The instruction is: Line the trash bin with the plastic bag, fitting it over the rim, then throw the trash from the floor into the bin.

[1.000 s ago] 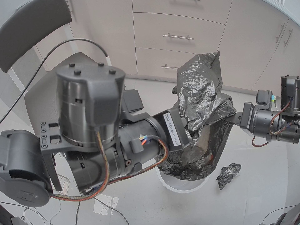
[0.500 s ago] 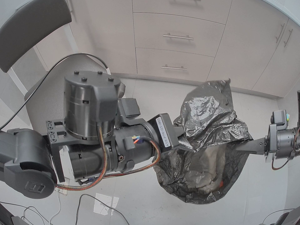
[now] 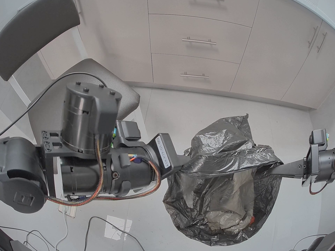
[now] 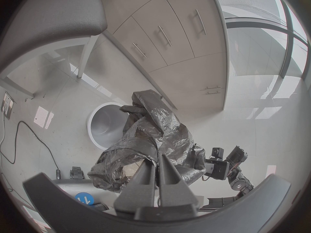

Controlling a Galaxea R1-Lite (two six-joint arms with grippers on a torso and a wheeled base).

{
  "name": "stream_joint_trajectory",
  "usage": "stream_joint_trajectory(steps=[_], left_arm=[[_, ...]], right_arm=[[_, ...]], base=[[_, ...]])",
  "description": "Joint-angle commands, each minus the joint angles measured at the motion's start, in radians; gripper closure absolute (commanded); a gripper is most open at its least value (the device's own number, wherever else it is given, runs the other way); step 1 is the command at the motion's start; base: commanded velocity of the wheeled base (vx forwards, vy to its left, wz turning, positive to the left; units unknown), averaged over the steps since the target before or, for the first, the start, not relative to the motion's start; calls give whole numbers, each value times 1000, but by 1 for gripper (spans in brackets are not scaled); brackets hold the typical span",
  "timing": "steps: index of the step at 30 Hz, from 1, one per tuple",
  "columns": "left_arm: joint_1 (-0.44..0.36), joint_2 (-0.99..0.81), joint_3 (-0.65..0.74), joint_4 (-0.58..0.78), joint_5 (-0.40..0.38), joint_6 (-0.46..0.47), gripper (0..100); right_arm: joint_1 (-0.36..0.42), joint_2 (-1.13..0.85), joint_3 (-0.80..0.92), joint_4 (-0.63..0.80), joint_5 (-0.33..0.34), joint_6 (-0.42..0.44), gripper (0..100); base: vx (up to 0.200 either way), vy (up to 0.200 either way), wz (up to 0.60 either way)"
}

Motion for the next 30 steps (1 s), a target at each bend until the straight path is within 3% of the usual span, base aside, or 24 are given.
stream_joint_trajectory(steps=[1,11,17,30], left_arm=[[15,-2,12,-4,-3,1,100],[42,86,40,-12,-5,2,100],[44,82,55,-12,-3,1,100],[41,92,111,-10,-8,-2,100]], right_arm=[[6,48,6,-7,-1,-4,100],[17,117,33,-17,1,-10,100],[46,189,92,-173,-1,2,100],[81,209,170,-184,-1,2,100]], base=[[0,0,0],[0,0,0],[0,0,0],[0,0,0]])
